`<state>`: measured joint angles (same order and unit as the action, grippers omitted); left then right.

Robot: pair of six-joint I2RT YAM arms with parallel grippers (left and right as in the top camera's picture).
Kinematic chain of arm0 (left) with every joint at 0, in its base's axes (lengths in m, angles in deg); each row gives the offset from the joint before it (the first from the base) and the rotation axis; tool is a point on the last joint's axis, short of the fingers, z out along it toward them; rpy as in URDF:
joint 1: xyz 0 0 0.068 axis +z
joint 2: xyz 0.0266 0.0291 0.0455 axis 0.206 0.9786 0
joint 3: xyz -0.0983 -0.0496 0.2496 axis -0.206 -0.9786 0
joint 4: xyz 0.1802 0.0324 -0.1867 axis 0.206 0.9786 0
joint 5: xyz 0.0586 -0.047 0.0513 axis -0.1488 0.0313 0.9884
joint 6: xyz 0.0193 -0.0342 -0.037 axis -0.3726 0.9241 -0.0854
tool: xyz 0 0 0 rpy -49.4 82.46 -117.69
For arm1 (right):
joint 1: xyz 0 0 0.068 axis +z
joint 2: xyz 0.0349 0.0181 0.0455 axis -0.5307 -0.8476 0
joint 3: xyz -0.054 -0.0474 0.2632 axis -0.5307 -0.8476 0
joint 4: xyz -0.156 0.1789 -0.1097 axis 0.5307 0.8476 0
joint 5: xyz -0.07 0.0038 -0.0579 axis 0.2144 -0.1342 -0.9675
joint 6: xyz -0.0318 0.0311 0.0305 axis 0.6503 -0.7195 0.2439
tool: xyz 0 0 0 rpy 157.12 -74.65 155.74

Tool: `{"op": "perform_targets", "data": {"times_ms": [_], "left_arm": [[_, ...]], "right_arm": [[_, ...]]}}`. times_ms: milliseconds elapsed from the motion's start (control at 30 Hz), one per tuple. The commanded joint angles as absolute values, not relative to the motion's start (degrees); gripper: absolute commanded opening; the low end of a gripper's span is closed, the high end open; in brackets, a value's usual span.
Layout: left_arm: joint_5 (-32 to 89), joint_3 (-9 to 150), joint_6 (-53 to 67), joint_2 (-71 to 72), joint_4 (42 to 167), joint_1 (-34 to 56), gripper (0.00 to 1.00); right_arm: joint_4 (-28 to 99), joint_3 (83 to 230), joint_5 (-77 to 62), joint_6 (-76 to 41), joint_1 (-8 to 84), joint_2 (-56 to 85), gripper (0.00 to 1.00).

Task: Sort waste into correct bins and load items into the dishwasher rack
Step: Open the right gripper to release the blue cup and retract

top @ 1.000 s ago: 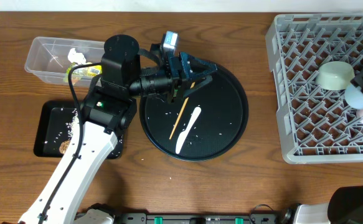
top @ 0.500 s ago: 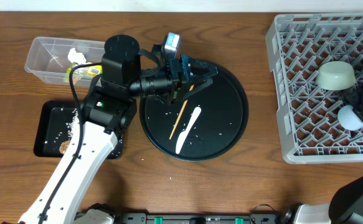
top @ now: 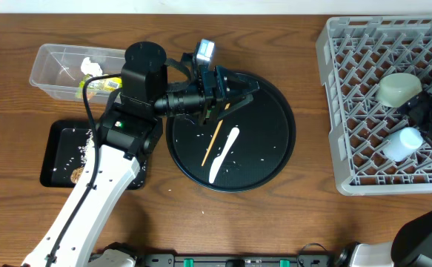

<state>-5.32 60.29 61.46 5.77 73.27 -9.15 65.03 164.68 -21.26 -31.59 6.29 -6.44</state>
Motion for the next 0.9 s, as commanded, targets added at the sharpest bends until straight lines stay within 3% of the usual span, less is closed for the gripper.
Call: {"op": "perform_targets", "data": {"times_ms": [0,33,100,233,500,700,867], "left_arm": [[-5.9,60.9,56.7,6.1,74.2,-8.9,0.42],[-5.6,60.9,55.0,6.1,74.9,-8.8,0.42],[-4.5,60.9,50.4,6.2,77.8,-8.0,0.55],[1.5,60.9,40.2,6.5,91.7,-4.7,0.60],[29.1,60.9,24.0,7.2,119.3,-1.6,0.78],[33.9,60.9,22.6,7.2,122.5,-1.6,0.93],[42.1,60.9,20.2,7.2,124.2,-1.6,0.95]], "right_arm": [[65.6,169.7,-10.7,-24.3,7.8,-3.5,0.99],[65.9,170.9,-5.8,-21.2,8.2,-2.7,0.99],[66.7,172.9,6.4,-14.6,8.9,-1.1,0.99],[68.6,174.9,24.0,-7.5,10.7,2.5,0.99],[70.2,174.9,25.2,-12.0,13.7,7.8,0.99],[71.9,174.8,25.0,-11.9,16.7,7.2,0.99],[73.2,174.5,25.0,-11.9,19.2,6.7,0.99]]}}
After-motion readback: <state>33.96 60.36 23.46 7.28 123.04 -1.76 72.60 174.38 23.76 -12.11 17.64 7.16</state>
